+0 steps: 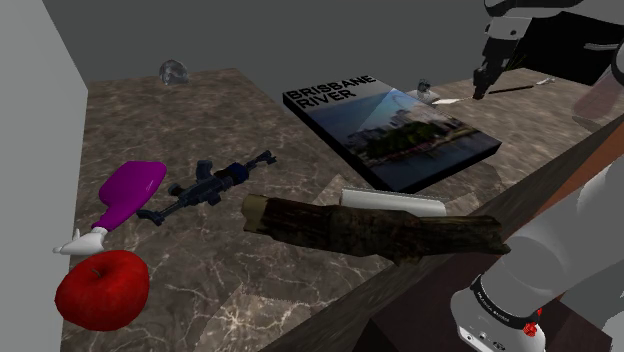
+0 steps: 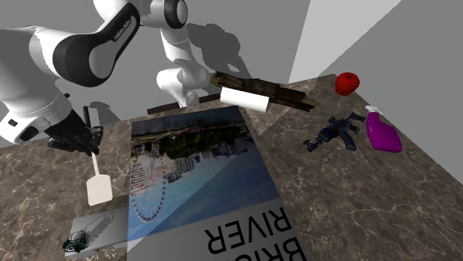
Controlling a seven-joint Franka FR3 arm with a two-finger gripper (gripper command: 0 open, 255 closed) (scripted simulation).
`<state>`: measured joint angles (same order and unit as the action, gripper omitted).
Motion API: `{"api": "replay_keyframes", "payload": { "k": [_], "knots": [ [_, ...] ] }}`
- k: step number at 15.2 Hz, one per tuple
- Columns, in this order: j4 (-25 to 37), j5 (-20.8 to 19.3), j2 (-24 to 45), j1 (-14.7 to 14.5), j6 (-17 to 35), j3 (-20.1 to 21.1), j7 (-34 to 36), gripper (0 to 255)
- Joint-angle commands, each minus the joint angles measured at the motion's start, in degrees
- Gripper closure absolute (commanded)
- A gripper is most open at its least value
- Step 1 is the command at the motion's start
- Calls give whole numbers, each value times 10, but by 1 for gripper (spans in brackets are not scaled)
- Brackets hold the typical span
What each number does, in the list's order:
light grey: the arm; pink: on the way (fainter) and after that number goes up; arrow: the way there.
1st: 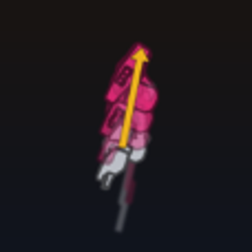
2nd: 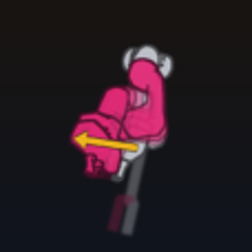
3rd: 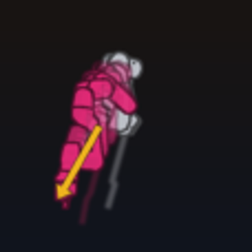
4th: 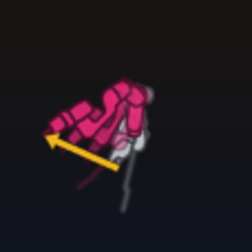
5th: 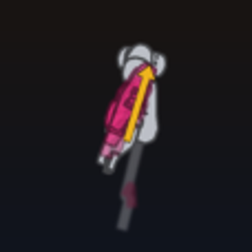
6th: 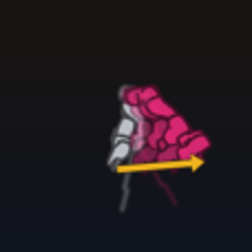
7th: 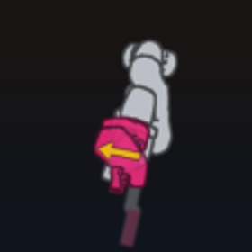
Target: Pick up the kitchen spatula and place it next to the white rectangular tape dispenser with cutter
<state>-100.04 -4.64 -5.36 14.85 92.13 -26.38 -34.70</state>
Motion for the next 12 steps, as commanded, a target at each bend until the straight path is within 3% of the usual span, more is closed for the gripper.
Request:
{"api": "replay_keyframes", "payload": {
  "k": [1, 12],
  "knots": [
    [-18, -1, -2, 0, 16, 0, 1, 255],
    [-105, -3, -4, 2, 101, -2, 5, 255]
  ]
}}
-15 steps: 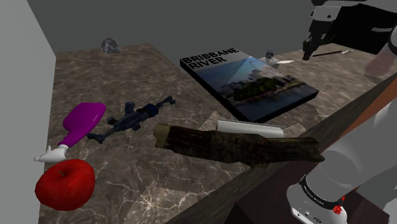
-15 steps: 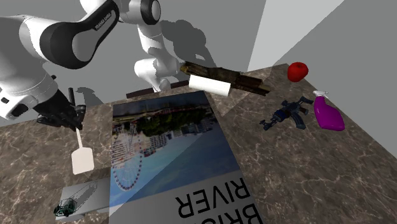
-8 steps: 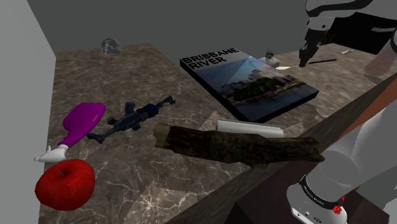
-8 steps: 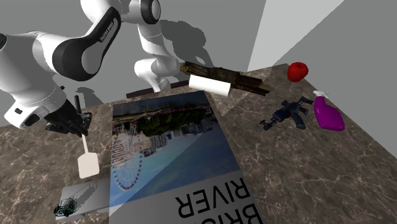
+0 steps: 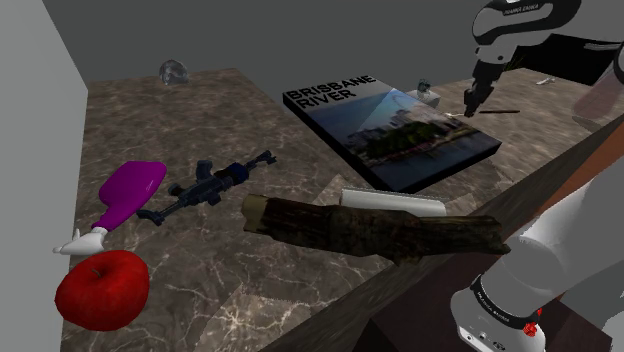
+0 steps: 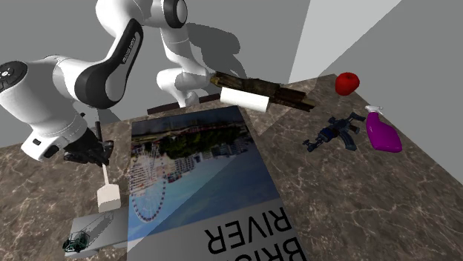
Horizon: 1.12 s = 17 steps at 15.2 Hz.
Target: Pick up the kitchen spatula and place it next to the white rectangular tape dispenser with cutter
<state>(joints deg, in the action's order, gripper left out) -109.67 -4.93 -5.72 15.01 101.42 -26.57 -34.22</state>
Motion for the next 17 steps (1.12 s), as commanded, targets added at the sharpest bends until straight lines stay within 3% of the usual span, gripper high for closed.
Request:
{"api": "replay_keyframes", "payload": {
  "k": [1, 7, 15, 16, 17],
  "knots": [
    [-16, 0, 0, 0, 16, 0, 1, 255],
    [-58, 2, 8, 1, 65, -3, 0, 255],
    [-58, 2, 8, 1, 65, -3, 0, 255],
    [-58, 2, 8, 1, 65, -3, 0, 0],
    [-58, 2, 8, 1, 65, -3, 0, 0]
  ]
}}
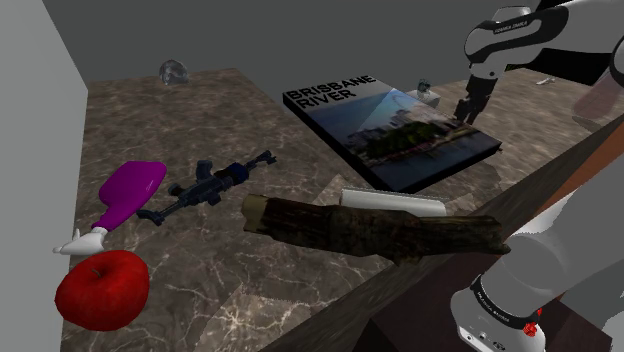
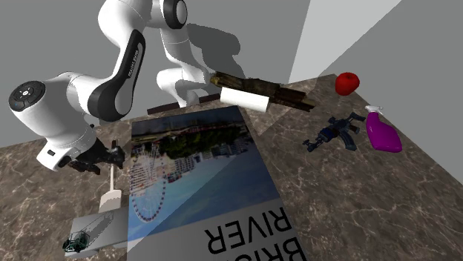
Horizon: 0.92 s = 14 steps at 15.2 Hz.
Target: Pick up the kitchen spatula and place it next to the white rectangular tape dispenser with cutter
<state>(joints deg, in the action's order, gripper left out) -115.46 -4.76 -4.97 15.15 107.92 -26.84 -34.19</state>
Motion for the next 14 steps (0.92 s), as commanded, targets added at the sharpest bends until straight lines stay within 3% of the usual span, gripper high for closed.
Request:
{"api": "replay_keyframes", "payload": {
  "k": [1, 4, 8, 14],
  "knots": [
    [0, 0, 0, 0, 0, 0, 0, 0],
    [0, 0, 0, 0, 0, 0, 0, 0],
    [69, 0, -4, -2, -73, 3, 0, 0],
    [69, 0, -4, -2, -73, 3, 0, 0]
  ]
}}
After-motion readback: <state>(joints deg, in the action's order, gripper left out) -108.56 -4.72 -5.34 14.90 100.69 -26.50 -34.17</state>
